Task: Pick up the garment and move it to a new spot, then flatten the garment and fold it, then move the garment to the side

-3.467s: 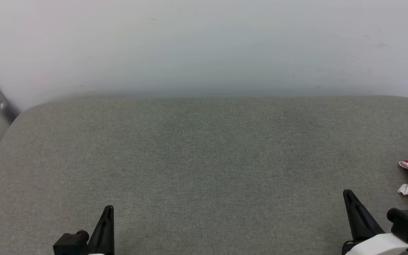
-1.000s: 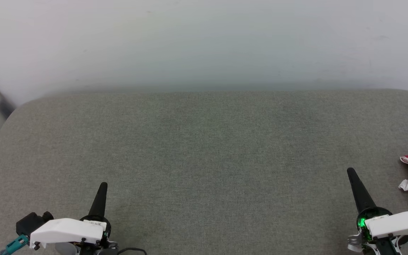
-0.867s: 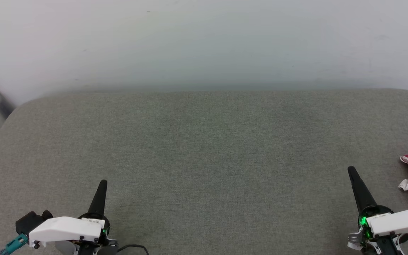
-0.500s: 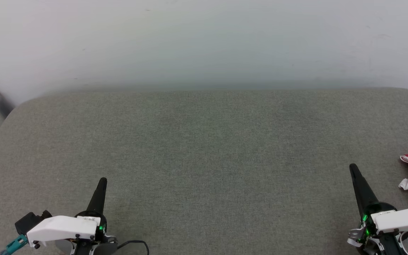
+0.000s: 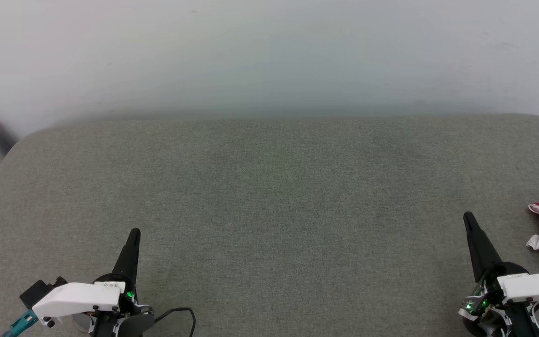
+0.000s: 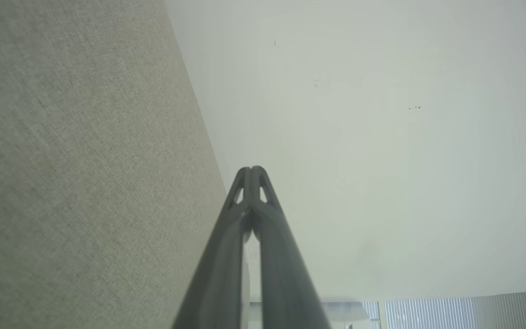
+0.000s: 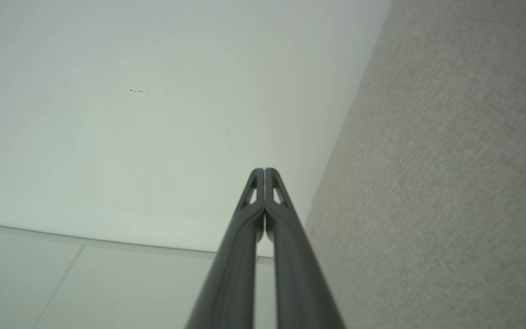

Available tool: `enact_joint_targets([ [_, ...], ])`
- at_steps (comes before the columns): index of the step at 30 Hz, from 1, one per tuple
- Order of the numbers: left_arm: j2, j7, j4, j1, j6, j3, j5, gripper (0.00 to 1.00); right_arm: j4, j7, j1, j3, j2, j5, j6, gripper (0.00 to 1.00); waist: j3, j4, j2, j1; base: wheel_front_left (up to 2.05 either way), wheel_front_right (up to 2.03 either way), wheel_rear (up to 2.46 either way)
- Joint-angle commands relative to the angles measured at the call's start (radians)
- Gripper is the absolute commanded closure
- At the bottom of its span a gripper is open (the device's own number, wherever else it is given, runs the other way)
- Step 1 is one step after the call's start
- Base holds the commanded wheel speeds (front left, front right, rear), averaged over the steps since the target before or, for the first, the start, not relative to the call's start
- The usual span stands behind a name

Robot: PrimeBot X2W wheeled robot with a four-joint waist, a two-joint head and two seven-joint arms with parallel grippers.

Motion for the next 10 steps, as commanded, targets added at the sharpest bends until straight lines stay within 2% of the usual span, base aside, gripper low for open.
enact_joint_targets([
  [1,-0.002,0.007,0.001,-0.022,-0.009,0.009,-0.016,1.00,0.005,0.000,-0.018,-0.003,-0.001,0.022,0.000,1.00,0.001,0.000,-0.0001,0.0000,0.00,0.00,0.00],
  [10,-0.017,0.023,0.010,-0.031,-0.023,0.029,-0.068,1.00,0.021,0.004,-0.032,-0.007,0.000,0.086,0.000,1.00,0.004,-0.002,-0.0001,0.0000,0.00,0.00,0.00],
])
